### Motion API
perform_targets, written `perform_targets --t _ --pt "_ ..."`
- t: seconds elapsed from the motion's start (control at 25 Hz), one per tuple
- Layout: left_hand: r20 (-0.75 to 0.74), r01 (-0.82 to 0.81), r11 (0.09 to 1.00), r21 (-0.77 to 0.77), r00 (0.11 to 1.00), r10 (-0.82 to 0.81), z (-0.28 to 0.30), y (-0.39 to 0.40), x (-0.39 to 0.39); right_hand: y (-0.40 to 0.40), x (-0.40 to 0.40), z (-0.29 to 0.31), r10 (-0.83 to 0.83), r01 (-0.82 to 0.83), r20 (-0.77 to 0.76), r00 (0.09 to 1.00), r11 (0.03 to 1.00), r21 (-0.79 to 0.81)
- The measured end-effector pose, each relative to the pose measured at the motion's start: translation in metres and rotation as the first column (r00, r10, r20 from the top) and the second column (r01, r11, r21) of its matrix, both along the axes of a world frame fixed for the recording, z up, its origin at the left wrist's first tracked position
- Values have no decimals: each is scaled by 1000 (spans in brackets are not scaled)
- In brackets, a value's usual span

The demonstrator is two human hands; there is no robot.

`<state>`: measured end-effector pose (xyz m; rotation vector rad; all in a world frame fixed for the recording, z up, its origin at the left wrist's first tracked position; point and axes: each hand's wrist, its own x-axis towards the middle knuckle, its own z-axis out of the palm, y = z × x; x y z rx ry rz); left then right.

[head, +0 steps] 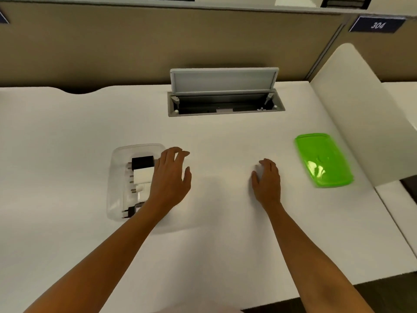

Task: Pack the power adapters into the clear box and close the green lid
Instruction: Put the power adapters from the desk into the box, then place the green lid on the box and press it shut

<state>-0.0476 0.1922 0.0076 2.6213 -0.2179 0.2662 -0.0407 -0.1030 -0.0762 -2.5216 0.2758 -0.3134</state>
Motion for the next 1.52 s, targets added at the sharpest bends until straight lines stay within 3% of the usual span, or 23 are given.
perform_targets --t 0.28,0.4,0.76,1.04,1.2,1.28,1.36,1.44,1.52 --pt "102 77 994 -84 992 -68 10 -24 10 -97 19 17 -256 216 -193 947 954 -208" --pt "124 74 991 -109 990 -61 9 -17 12 -107 27 15 -294 196 -319 901 932 -306" --pt "191 22 985 -169 981 11 5 6 0 -67 29 17 -228 120 -243 943 913 -390" --pt "185 -105 974 -198 972 143 -2 58 -12 16 26 44 -185 177 -41 982 973 -151" --pt "88 -328 937 -117 937 339 -12 94 -20 71 34 86 -40 46 130 991 998 -38" --pt "36 -379 914 -142 921 388 -20 110 -25 90 38 106 32 -33 193 981 999 -2" --pt "-6 -384 900 -206 920 391 -27 121 -31 105 40 125 47 -85 256 965 987 139" --pt "-49 -371 888 -274 927 372 -35 129 -37 119 41 134 -18 -97 267 964 906 411" --pt "-93 -361 871 -332 932 350 -41 132 -42 133 40 130 -90 -59 175 980 714 697"
